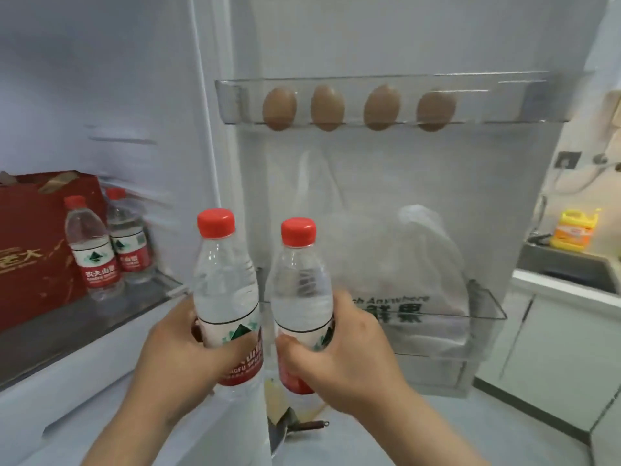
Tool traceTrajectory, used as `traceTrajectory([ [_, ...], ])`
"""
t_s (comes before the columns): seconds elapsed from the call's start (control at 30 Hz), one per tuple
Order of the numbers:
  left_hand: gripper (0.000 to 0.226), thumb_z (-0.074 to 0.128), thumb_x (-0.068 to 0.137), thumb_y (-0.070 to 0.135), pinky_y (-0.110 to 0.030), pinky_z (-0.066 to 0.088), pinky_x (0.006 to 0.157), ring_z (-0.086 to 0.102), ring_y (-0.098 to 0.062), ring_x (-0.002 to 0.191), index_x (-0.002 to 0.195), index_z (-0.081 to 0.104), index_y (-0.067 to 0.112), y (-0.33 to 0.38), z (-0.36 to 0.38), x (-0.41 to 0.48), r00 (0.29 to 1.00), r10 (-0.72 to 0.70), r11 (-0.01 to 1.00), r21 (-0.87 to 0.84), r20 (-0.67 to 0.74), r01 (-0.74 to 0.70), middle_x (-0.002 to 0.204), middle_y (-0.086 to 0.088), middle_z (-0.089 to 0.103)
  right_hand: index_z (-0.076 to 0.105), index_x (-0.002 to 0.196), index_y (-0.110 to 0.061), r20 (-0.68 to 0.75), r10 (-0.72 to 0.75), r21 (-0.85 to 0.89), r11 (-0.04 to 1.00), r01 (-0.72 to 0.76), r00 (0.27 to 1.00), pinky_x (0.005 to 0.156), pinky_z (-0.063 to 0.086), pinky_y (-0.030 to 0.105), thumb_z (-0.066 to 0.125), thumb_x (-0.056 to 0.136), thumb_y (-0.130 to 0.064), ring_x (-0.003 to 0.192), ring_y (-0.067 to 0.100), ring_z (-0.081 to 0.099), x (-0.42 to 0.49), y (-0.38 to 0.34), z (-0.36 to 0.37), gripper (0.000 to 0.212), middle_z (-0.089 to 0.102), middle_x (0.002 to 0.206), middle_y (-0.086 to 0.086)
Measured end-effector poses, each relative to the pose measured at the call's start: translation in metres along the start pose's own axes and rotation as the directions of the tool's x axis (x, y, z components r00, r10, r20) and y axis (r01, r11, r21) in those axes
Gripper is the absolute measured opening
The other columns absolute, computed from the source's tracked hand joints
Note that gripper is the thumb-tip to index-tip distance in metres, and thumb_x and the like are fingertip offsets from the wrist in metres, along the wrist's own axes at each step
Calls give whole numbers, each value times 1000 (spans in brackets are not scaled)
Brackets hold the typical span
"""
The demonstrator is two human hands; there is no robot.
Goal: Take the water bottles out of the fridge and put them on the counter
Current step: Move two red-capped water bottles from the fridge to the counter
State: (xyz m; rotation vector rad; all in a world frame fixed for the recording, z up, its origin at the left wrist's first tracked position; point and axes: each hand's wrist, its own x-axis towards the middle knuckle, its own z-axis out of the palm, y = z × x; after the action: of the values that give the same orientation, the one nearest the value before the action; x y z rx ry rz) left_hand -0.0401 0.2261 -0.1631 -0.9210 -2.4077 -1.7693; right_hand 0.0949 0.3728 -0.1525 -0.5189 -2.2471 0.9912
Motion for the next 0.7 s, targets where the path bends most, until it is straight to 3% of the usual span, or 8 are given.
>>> traceTrajectory([
  [0.17,41,83,47,44,-21,46,60,62,16,76,82,63,55,56,67,-33,985,106,992,-87,138,-94,79,41,65,51,90,-37,-143,4,-55,998,-12,990,64,51,20,62,61,-66,81,-2,61,-36,36,-77,43,63,85,-23],
  [0.27,43,90,56,30,-22,48,61,64,14,78,86,62,43,81,110,-50,961,177,979,-134,212,-151,80,37,67,52,94,-37,-225,19,-113,993,-46,974,64,51,21,63,63,-64,79,-2,61,-60,59,-126,43,64,80,-19],
  [0.43,44,89,58,22,-15,46,57,62,15,74,85,60,41,126,194,-80,894,258,960,-205,367,-193,78,40,65,54,96,-37,-373,97,-173,970,-172,923,63,55,27,64,65,-65,77,1,63,-112,94,-214,43,64,79,-16],
  [0.53,42,88,58,26,-23,49,60,63,12,73,86,61,43,151,246,-100,840,267,956,-240,472,-169,80,38,66,52,94,-37,-476,188,-175,937,-303,859,64,54,23,68,65,-63,76,0,63,-144,110,-264,42,65,80,-14],
  [0.7,42,91,56,21,-27,51,63,69,-3,76,86,65,37,195,332,-131,713,321,935,-327,623,-135,79,28,71,53,96,-38,-643,288,-149,862,-484,710,70,57,28,73,65,-56,79,1,64,-192,142,-336,41,67,85,-15],
])
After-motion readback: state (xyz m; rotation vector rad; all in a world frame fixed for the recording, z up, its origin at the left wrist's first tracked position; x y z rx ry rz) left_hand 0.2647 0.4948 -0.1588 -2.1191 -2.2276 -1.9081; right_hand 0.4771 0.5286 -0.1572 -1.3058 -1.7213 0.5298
